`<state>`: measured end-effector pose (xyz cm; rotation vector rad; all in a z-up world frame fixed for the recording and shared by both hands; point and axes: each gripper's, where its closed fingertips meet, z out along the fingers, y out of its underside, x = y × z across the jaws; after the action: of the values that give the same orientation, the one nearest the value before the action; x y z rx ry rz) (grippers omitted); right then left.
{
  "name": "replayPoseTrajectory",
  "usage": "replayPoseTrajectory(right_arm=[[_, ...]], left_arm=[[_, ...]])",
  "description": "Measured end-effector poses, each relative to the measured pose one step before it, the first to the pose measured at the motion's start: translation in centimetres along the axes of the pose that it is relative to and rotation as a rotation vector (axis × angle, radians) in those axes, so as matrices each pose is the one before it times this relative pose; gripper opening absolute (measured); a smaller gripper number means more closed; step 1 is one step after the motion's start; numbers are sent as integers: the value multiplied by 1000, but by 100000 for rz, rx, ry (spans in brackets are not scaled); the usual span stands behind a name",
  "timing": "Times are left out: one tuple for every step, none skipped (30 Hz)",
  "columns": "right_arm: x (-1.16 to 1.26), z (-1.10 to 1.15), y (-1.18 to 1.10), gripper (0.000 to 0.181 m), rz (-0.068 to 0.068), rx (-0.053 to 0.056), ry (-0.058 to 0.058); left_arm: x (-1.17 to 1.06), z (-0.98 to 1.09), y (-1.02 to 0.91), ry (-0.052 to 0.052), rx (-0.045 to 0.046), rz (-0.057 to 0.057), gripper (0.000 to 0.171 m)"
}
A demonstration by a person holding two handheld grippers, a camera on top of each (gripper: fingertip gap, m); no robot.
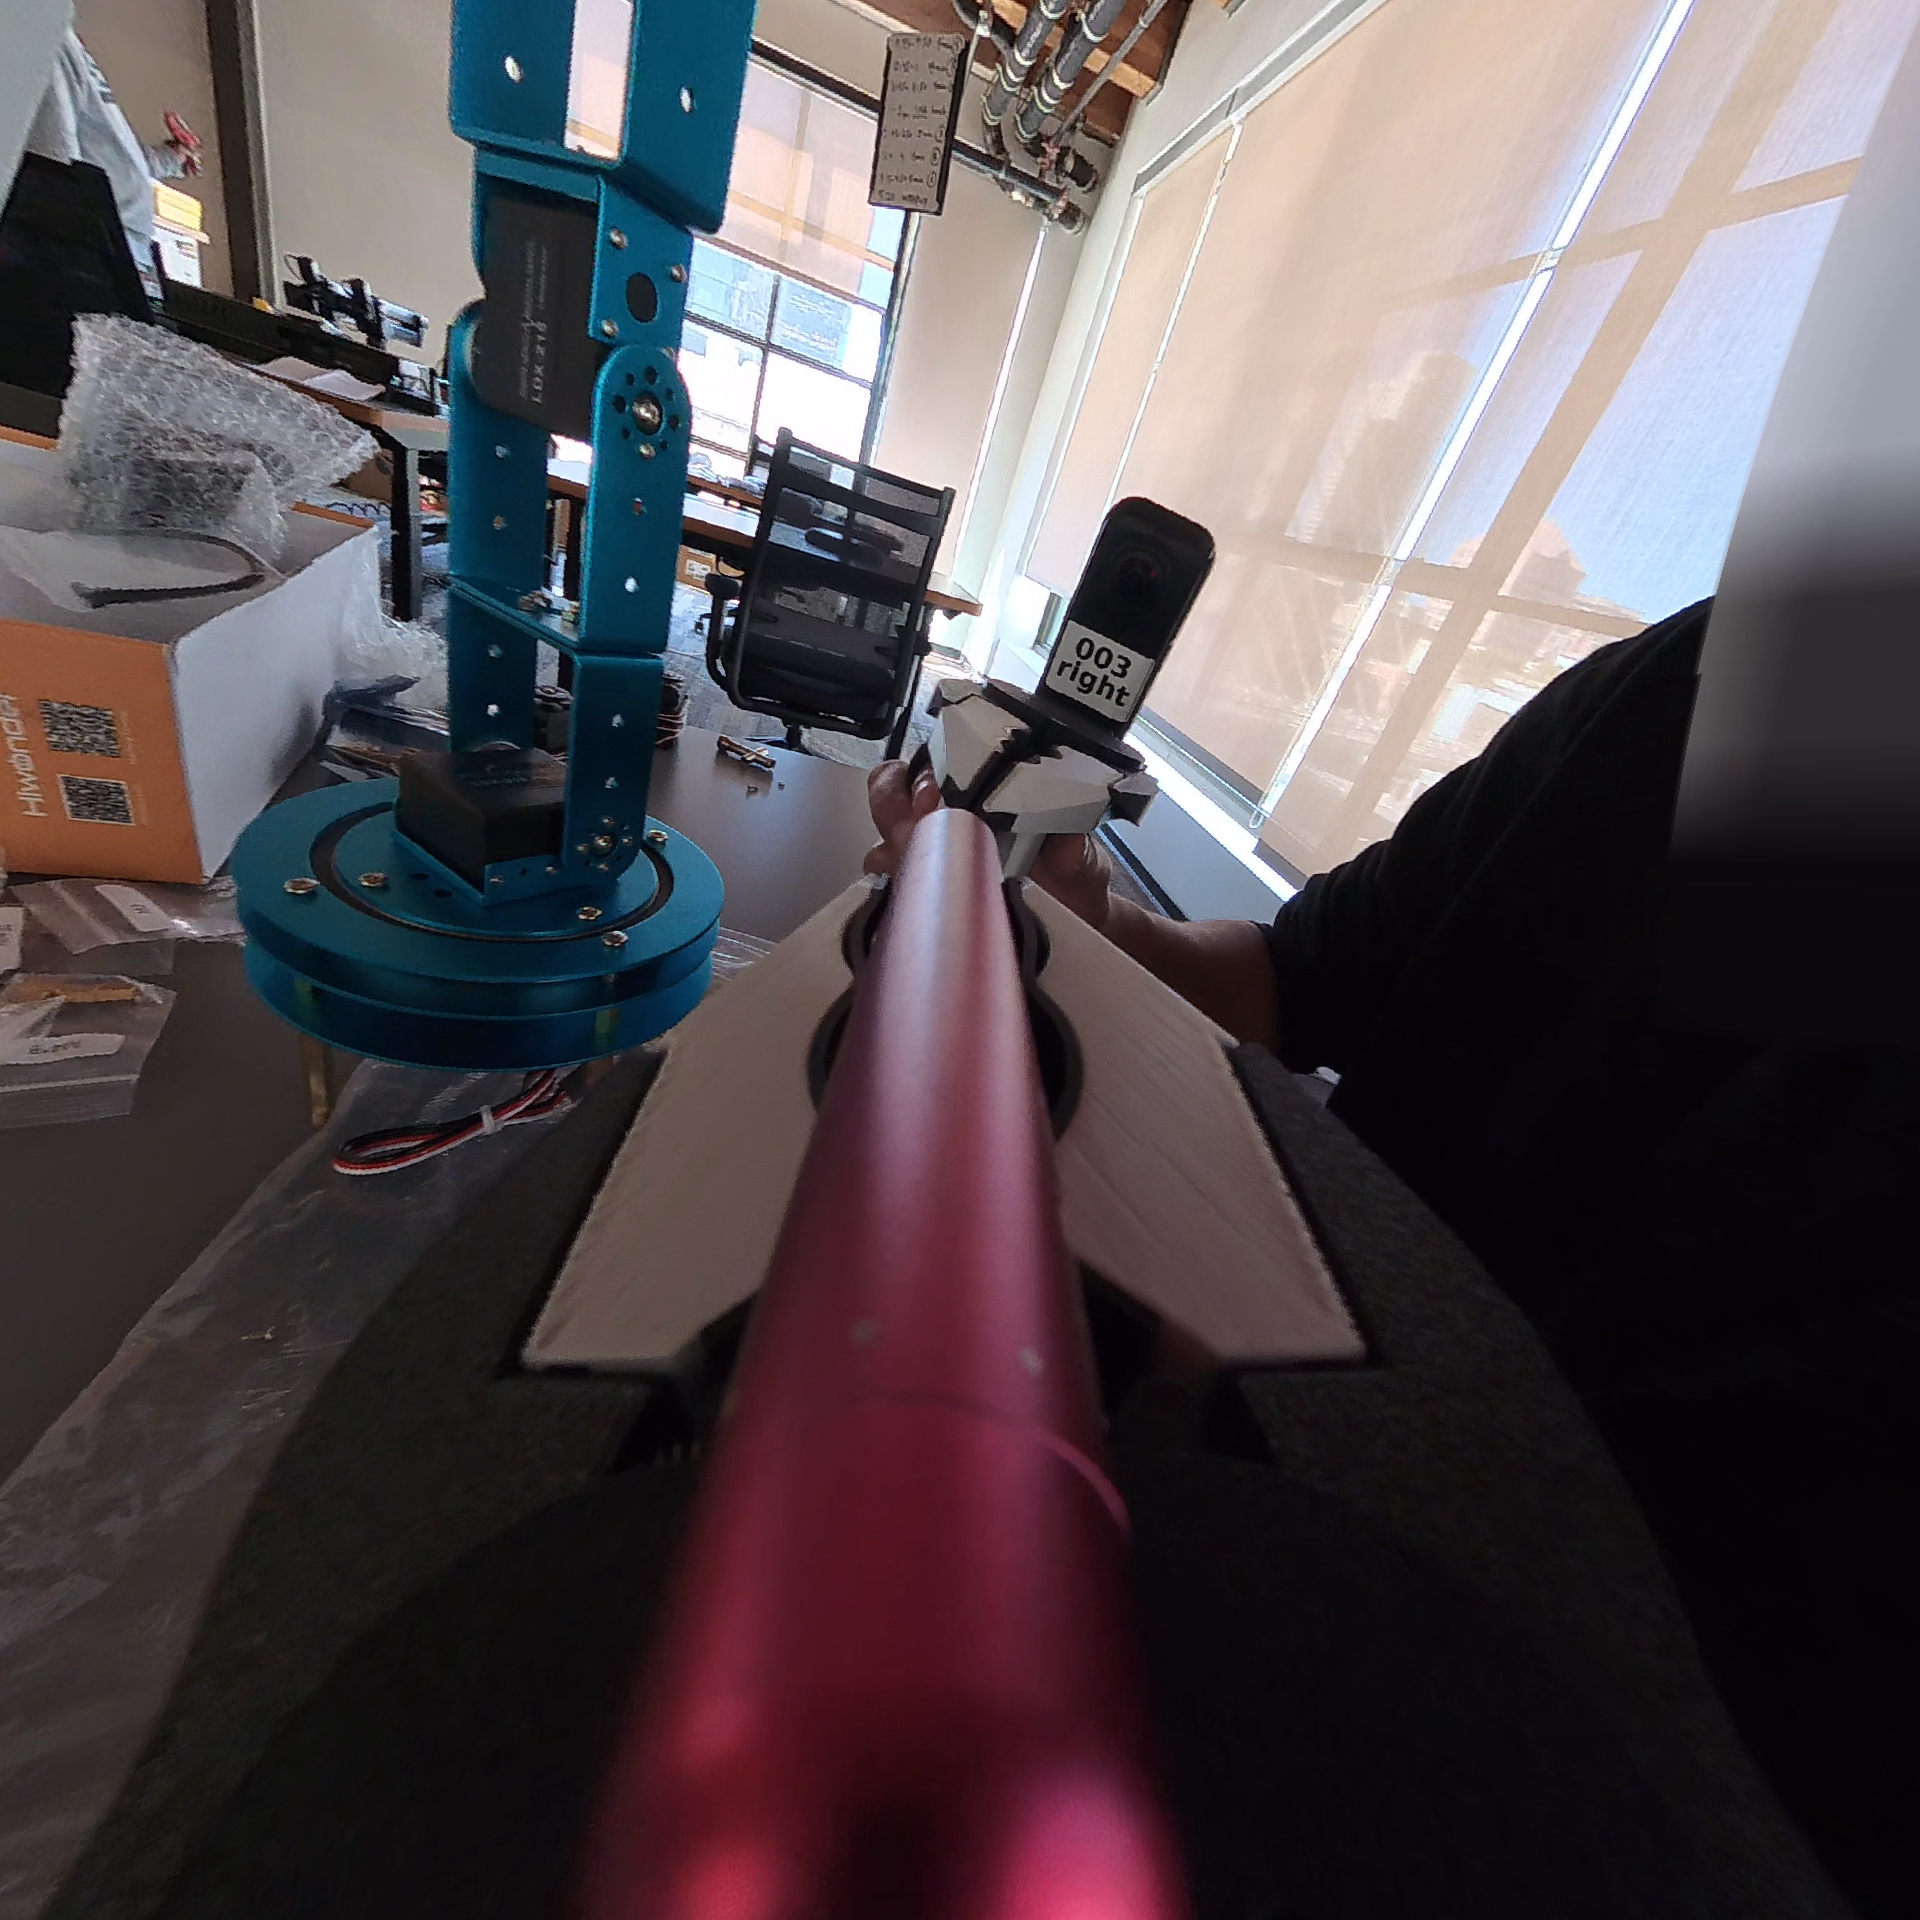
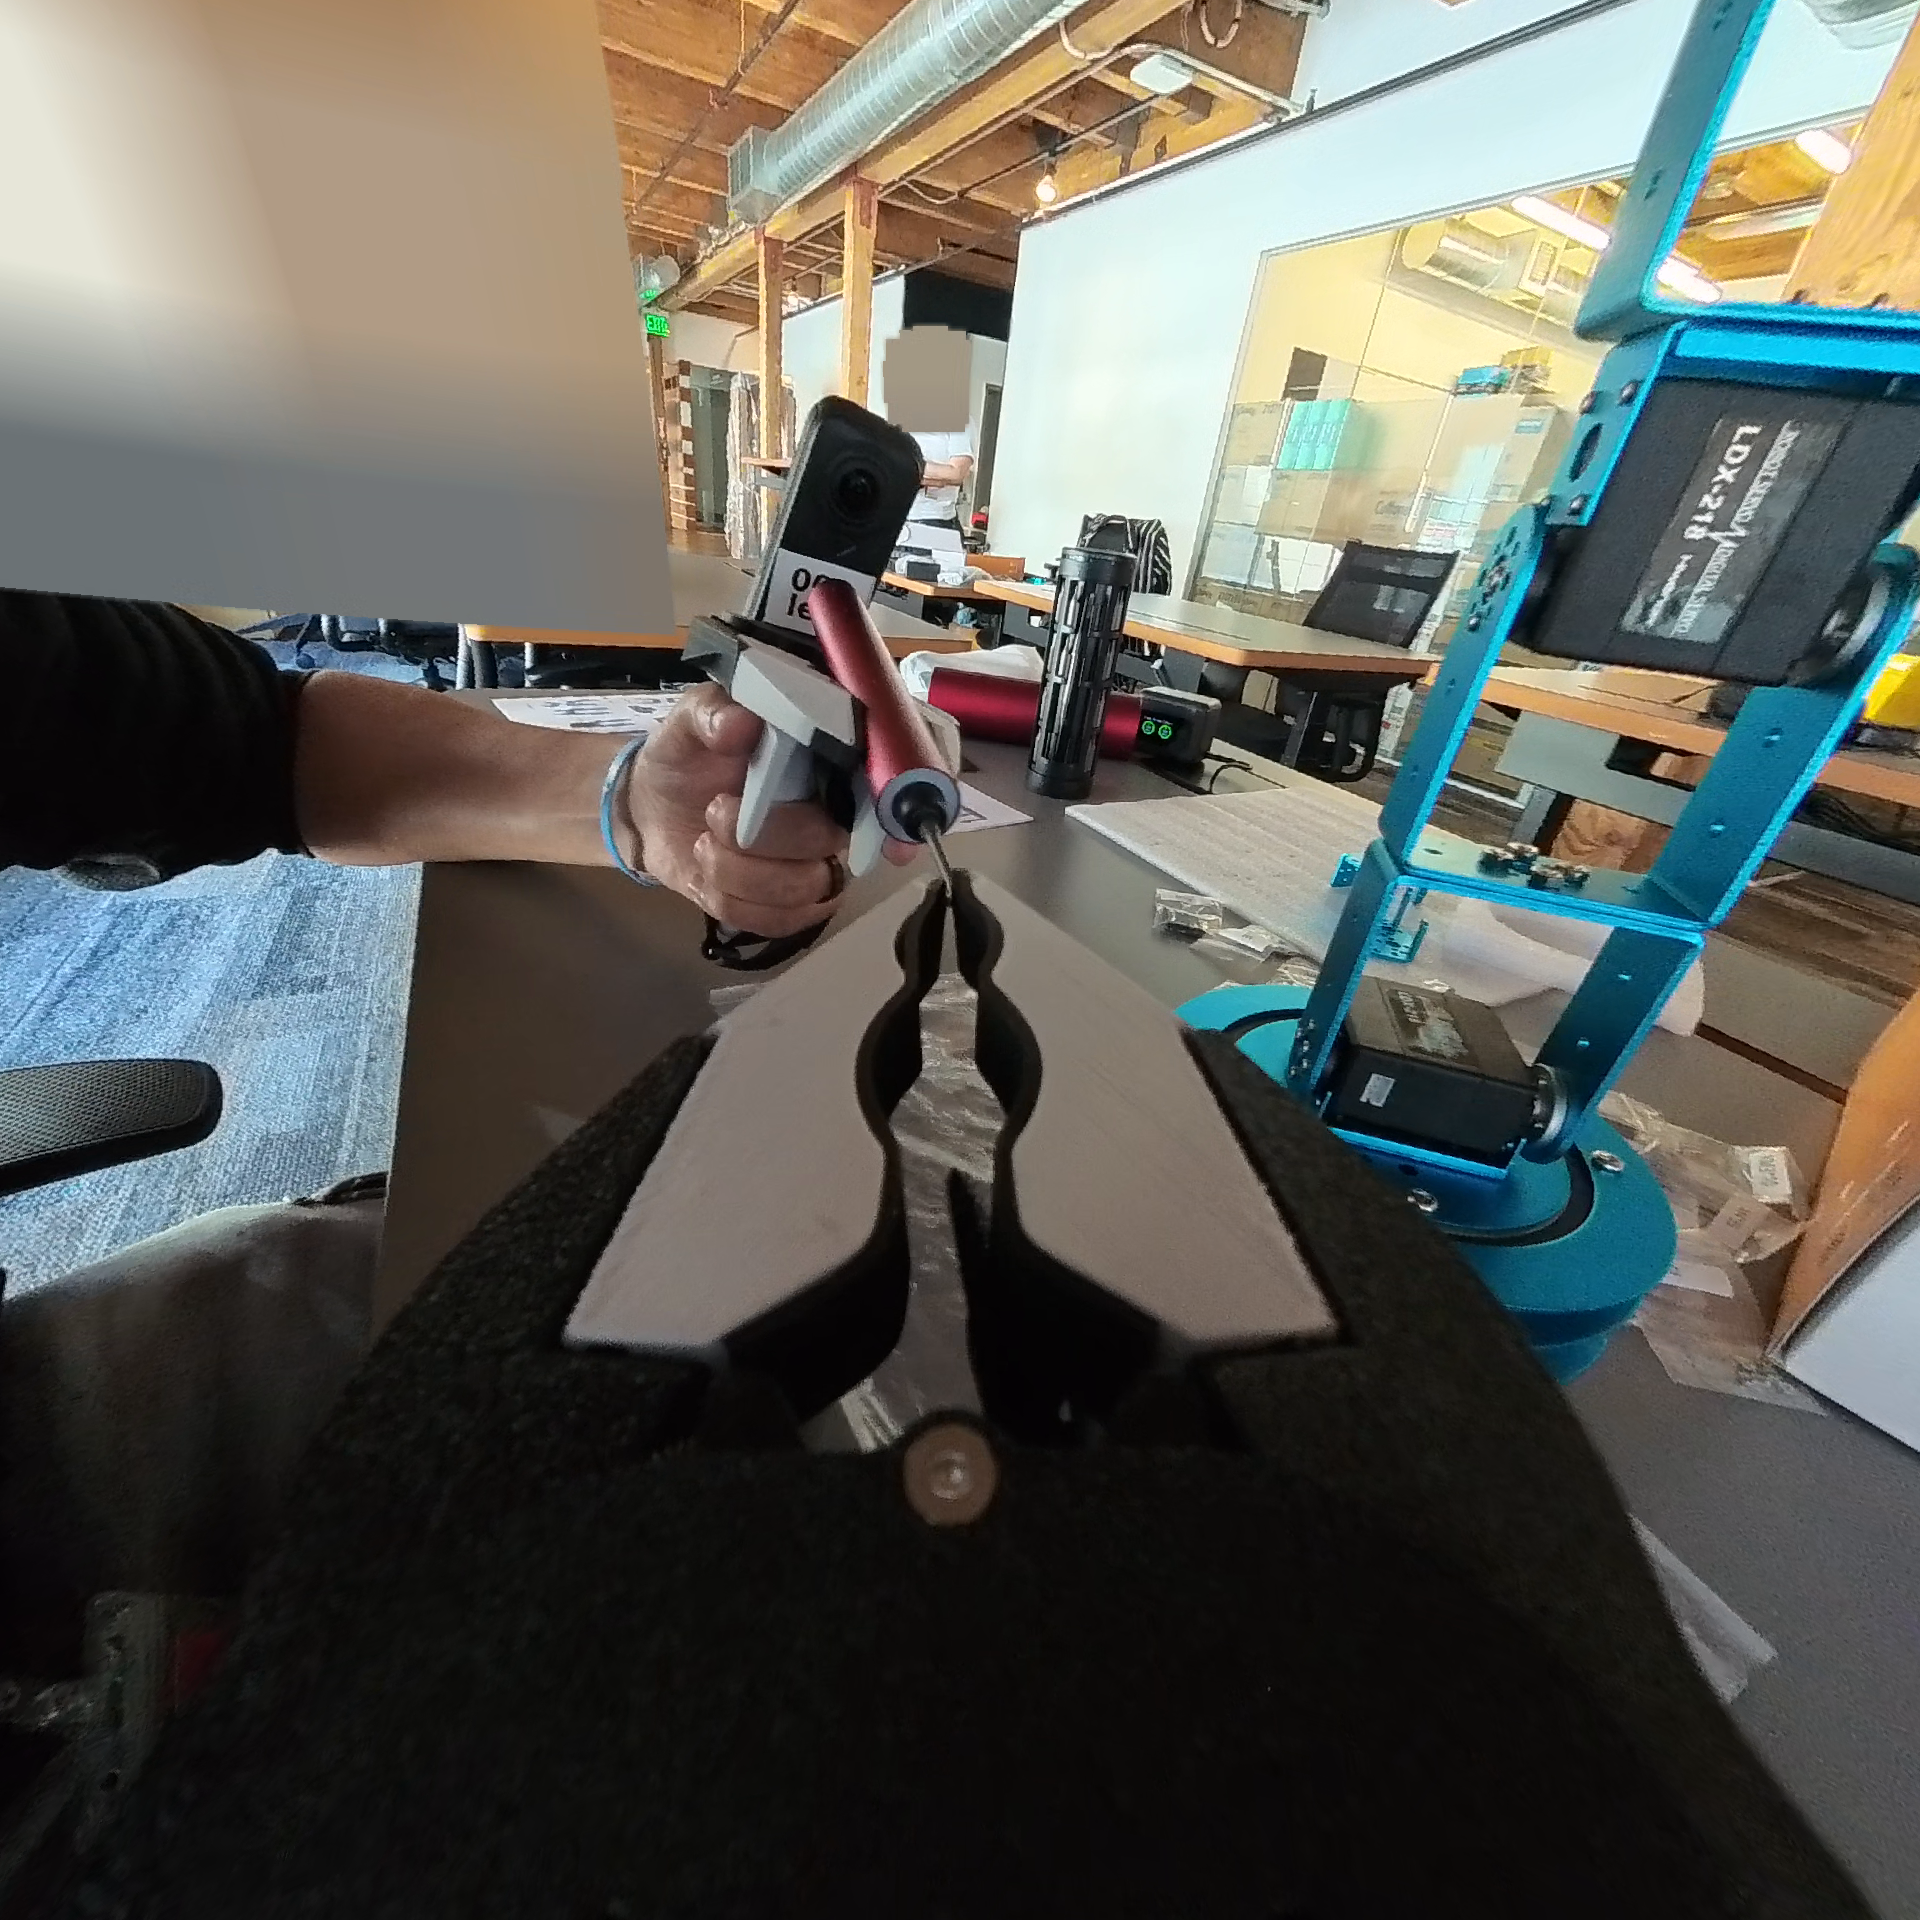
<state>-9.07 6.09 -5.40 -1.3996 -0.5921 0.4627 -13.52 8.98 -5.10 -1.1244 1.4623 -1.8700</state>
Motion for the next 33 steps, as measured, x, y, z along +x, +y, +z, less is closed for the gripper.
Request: replayPoseTrajectory(right_arm=[[-91,-23,-80,0,477,427,-666],[-89,-34,-99,0,197,609,-647],[-151,-18,-95,0,176,568,-934],[-59,-8,-80,0,146,478,-382],[-35,-26,-56,0,-19,355,-134],[-17,5,13,0,82,-16,-122],[65,24,26,0,4,-157,434],[15,13,36,0,-141,-184,161],[-37,38,30,0,-125,-130,-139],[53,22,72,0,-158,-353,393],[0,-36,-53,0,3,277,-39],[28,-32,-63,0,311,385,-44],[7,-24,-37,0,318,200,-125],[-28,-18,-26,0,12,160,-110],[-47,2,-11,0,-110,58,-190],[-6,7,28,0,-251,-146,101],[-57,-8,-8,0,-98,26,-212],[-17,-19,-62,0,-40,336,-72],[98,-26,0,0,20,7,497],[55,3,49,0,340,-216,76],[1,13,13,0,394,-55,-89],[60,24,47,0,21,-236,470],[53,40,147,3,346,-831,429],[53,127,278,8,982,-1576,196],[79,188,369,13,1286,-2049,258],[173,214,344,20,1754,-1814,573],[-22,182,188,24,2261,-1074,-903],[-61,132,77,28,2811,-283,-1249],[-38,126,22,30,3196,30,-1237],[-135,135,44,31,3948,29,-2081],[-517,114,-28,31,5138,395,-5025],[-582,86,-50,30,6340,621,-6117],[-279,25,-42,31,6834,531,-4982]], left_arm=[[75,-7,23,751,-135,-336,21],[85,-12,-35,746,325,-533,22],[74,-32,-88,813,616,-1067,22],[55,-30,-63,775,414,-1016,22],[37,-40,-41,647,373,-677,22],[21,-44,-68,490,604,-417,22],[42,-25,-47,629,483,-366,22],[15,5,12,354,129,-419,22],[25,25,30,188,22,-77,22],[54,20,56,218,-219,69,22],[-45,16,35,-393,-226,259,22],[-59,14,53,-505,-478,347,22],[9,13,47,-37,-361,356,22],[-5,15,35,-206,-198,253,22],[-48,16,2,-443,17,365,22],[-14,20,35,-118,-194,130,22],[-15,-2,26,-106,-238,83,22],[-57,-18,-5,-534,-215,537,22],[18,-51,-69,-113,-109,629,22],[43,-69,-149,122,199,241,22],[9,-58,-166,-196,556,233,22],[-44,-54,-123,-526,495,404,22],[-89,-82,-82,-440,276,372,22],[-158,-38,-89,-631,382,187,22],[-161,-4,-117,-821,788,170,22],[-148,6,-114,-1047,864,133,22],[-71,14,-47,-674,484,-267,21],[-54,24,43,15,-46,-543,21],[-95,7,67,-41,-38,-250,22],[-4,122,117,76,210,-6,22],[109,149,100,246,80,201,22],[159,185,94,143,-92,991,22],[195,192,103,6,-461,1558,22]])
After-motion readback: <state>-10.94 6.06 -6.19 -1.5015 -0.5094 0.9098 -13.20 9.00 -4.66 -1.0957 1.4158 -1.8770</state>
